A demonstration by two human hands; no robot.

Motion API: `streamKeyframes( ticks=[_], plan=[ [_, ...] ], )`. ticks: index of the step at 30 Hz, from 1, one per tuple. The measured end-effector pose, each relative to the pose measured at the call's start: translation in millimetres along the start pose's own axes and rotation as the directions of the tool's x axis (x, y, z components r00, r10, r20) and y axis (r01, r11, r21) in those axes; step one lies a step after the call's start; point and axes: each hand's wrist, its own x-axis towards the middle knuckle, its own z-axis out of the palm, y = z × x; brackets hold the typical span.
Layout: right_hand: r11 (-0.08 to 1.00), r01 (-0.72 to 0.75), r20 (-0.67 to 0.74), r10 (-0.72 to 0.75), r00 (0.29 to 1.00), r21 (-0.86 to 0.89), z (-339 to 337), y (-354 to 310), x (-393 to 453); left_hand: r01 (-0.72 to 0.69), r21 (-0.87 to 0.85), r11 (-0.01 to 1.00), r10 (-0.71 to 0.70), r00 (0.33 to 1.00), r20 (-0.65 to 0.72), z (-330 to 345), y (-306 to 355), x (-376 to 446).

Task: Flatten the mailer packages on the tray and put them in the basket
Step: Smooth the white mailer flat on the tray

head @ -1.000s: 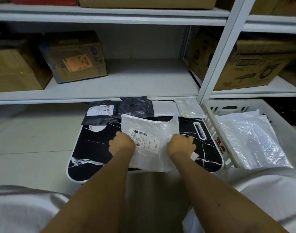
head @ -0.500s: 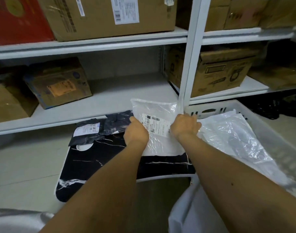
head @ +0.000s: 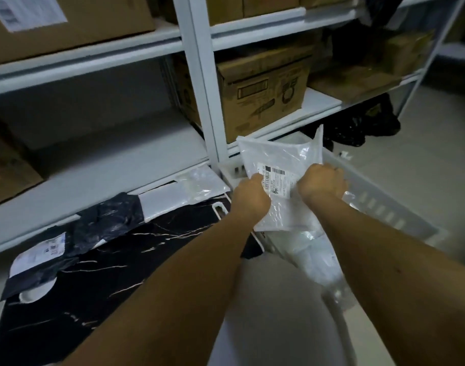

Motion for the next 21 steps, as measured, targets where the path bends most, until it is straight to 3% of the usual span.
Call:
streamKeyframes(
  ticks=[6,13,17,21],
  plan=[
    [0.990,-0.023,0.001,0.024,1.000,-0.138,32,41,39,-0.023,0.028,0.999,0.017,0.980,0.201,49,14,38],
    [0.972,0.135,0.028,-0.132,0.991,-0.194,73,38,74,0.087,0.105,0.991,-0.112,0.959,0.262,80,-8,74],
    [0.968,0.193,0.059,-0.185,0.981,-0.162,97,25,100,0.020,0.296,0.955,-0.077,0.980,0.183,90,-19,90],
    [0.961,0.107,0.120,-0.079,0.990,-0.256,121,22,110,-0.001,0.562,0.827,-0.086,0.988,0.128,100,-25,102]
  ],
)
